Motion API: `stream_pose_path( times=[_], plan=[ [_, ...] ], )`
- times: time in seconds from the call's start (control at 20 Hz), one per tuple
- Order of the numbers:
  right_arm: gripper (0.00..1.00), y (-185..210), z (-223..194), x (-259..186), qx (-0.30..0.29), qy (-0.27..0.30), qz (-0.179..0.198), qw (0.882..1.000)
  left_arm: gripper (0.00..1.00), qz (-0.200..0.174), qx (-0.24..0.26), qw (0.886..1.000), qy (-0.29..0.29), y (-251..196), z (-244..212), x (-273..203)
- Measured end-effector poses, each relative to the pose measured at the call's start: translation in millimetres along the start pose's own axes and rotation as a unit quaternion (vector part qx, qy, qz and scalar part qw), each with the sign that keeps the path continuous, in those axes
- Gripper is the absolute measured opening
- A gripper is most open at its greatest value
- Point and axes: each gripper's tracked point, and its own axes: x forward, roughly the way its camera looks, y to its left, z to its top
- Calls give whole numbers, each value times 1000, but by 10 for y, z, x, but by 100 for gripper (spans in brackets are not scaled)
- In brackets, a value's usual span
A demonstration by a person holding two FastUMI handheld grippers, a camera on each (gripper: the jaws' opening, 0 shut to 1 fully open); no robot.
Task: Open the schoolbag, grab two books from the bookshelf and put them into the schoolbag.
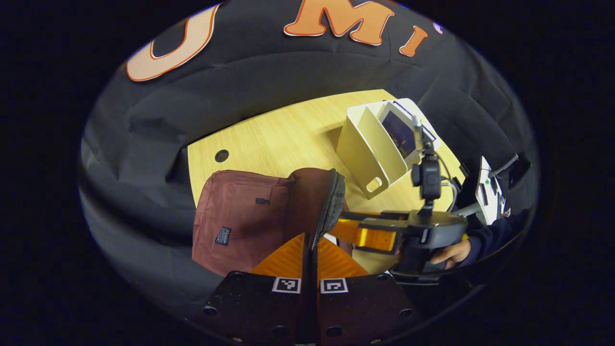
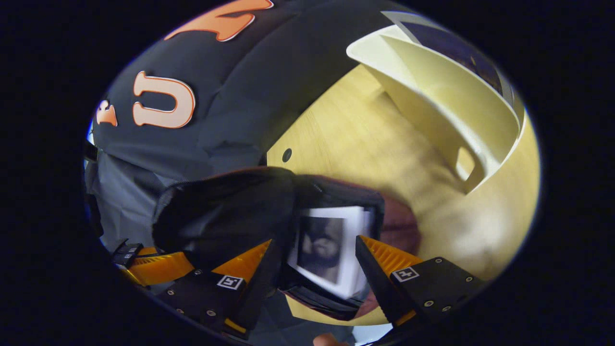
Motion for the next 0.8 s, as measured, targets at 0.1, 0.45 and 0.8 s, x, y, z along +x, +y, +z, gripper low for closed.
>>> stream_pose_path(
  times=[0.1,0.45,0.8],
  plan=[
    [97,-88,213,-189,-28,-18,-11,999,1,1,4,1000,1,-34,-16,17],
    [97,-226,634,-899,-103,-19,-44,993,1,-5,13,1000,6,-169,-124,89],
    [97,-431,1460,-1468,-161,-58,-88,981,1,-1,8,1000,5,-155,-142,133]
  ],
)
